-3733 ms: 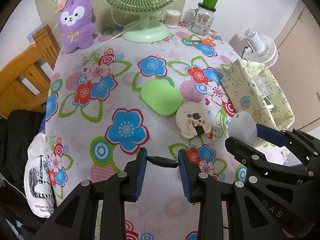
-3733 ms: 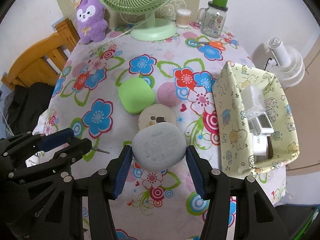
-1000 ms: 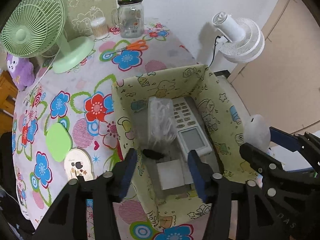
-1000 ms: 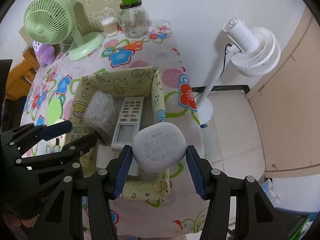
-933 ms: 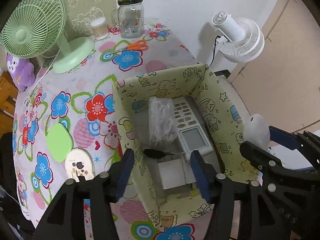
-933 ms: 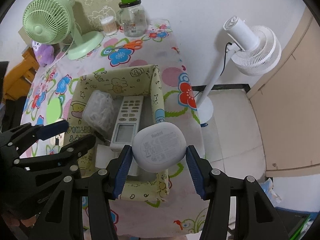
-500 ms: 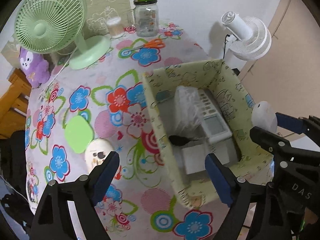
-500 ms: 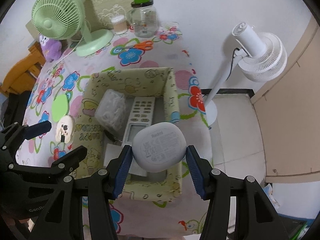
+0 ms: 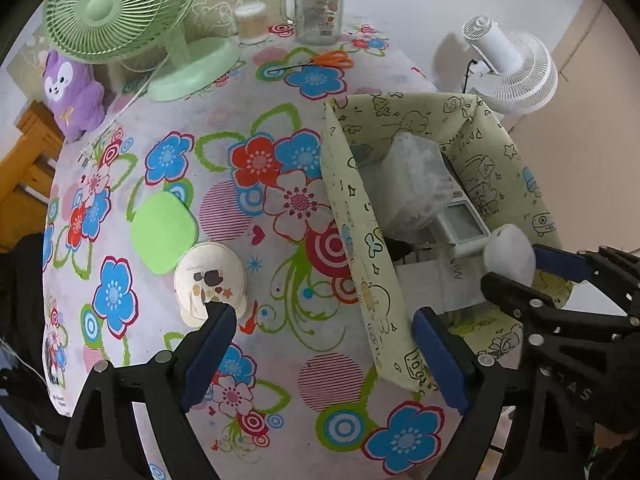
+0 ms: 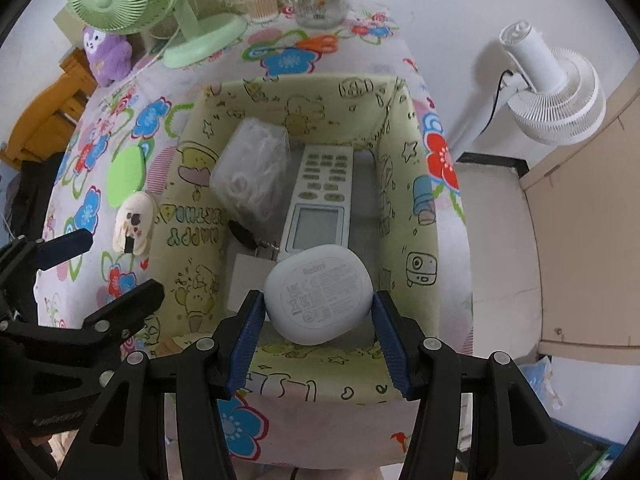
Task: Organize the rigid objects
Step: 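Lower the white earbud case into the fabric box and open the right tool, then withdraw both tools from the box toward the green case and white disc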
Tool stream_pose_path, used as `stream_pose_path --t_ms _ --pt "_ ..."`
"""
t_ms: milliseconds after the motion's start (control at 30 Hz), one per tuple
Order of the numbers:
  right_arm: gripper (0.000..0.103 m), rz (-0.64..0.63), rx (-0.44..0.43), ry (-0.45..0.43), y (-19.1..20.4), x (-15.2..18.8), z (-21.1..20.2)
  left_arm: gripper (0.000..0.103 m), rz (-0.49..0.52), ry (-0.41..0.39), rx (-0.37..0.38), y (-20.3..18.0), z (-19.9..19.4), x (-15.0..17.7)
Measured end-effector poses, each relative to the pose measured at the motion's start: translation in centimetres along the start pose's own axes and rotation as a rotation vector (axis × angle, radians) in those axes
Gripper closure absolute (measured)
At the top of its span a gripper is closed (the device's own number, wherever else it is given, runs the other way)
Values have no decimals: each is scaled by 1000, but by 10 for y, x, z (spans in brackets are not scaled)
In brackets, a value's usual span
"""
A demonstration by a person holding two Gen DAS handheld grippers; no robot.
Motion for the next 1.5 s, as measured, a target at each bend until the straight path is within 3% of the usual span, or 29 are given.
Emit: stream_pose_path --t_ms 333,700,1500 --pt "40 6 19 14 -6 6 -2 12 47 4 13 -8 -2 -1" --pt "29 47 57 -56 -5 -2 -35 12 81 -52 49 -6 -31 -13" --pt "18 56 71 -174 59 -13 -87 7 70 -168 54 56 -86 -9"
Point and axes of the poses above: each gripper's, at about its wrist camera, not at the fingertips, and z roughly the way its jaws point, y to its left, x to its underside, the point moved 9 cm from there along z, roughly the way its jaws point, and after that the axes turned 3 degrees about -y, right-handed, at the moved point
